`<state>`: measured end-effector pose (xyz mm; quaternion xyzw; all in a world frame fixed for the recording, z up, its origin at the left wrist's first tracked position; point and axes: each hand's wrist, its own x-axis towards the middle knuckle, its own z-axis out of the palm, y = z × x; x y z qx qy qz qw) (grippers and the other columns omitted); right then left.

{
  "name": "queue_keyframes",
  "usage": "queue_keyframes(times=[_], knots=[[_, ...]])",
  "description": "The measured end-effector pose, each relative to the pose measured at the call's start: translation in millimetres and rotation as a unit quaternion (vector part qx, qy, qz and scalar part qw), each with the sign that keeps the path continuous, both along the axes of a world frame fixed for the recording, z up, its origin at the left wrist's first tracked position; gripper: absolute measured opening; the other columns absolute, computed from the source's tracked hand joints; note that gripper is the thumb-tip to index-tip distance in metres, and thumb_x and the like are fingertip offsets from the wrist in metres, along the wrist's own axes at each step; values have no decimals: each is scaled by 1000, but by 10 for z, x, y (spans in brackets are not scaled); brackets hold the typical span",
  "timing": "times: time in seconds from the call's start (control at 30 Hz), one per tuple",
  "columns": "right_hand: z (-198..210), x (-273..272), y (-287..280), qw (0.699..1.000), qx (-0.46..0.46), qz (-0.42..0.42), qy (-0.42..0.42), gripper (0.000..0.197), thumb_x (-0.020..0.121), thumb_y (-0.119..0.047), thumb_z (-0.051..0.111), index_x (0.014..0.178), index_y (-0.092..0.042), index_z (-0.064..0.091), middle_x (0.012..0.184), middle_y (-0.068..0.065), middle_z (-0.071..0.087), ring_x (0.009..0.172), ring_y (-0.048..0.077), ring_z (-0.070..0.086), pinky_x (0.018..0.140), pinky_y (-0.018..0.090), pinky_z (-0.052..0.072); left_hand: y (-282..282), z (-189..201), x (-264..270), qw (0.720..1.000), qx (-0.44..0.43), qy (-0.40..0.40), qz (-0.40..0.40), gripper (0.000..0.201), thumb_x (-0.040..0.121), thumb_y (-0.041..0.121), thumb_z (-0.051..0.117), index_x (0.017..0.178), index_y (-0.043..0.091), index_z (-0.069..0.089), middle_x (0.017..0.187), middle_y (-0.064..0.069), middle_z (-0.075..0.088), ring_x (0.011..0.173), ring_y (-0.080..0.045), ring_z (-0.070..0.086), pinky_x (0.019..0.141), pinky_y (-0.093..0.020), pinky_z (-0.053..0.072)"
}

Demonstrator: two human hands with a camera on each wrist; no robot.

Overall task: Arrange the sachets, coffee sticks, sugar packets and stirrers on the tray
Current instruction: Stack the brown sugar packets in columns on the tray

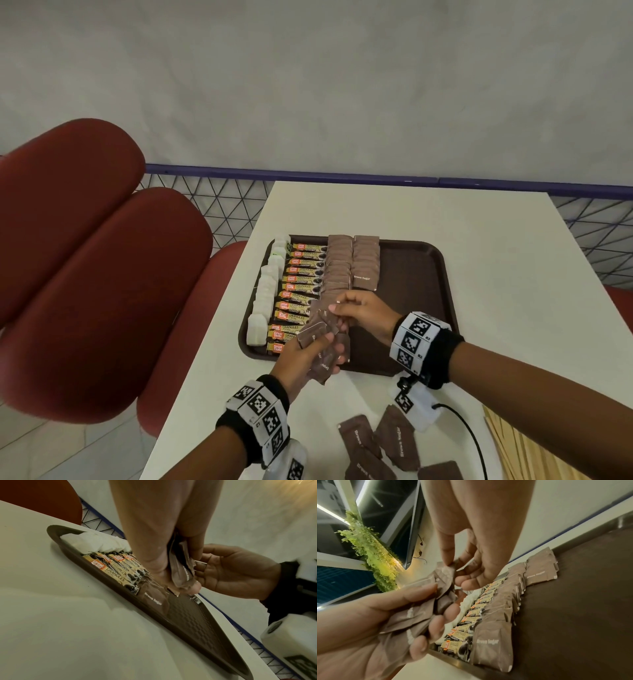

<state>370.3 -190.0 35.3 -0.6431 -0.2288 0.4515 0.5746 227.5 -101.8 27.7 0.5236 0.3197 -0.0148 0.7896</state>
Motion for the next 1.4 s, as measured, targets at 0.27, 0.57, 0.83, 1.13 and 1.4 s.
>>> queue_keyframes(times=[0.27,0.57,0.83,1.13,1.4], knots=[[20,71,8,999,-9,-34,-19,19,84,11,55,82,-7,51,62,7,57,41,5,57,49,16,49,14,13,-6,1000,-10,-19,17,20,91,18,56,110,14,62,90,-17,66,74,-26,64,69,-35,55],[-205,380,-91,979,-88,-159,-94,19,80,7,61,84,-11,56,89,13,62,64,15,61,56,20,51,158,-65,-44,998,-25,-11,51,20,92,17,55,109,7,60,89,-19,64,69,-27,63,69,-36,52],[-359,678,-169,910,-252,-270,-187,17,82,-15,67,99,-12,65,106,12,65,107,31,56,86,28,40,286,-58,-59,998,-35,-7,51,15,92,16,55,105,9,60,89,-18,63,70,-26,62,69,-36,51],[-451,682,48,901,-298,-257,-181,24,82,-3,62,105,-3,59,109,18,63,100,33,59,75,27,41,359,-56,-74,998,-25,5,55,15,92,11,54,106,8,59,88,-19,65,71,-28,64,68,-36,52],[-556,684,162,858,-378,-189,-294,23,85,-17,62,105,-7,56,111,22,53,100,38,55,87,38,48,403,-64,-96,997,-32,8,64,21,91,8,55,110,0,55,89,-21,64,71,-31,62,62,-35,52]])
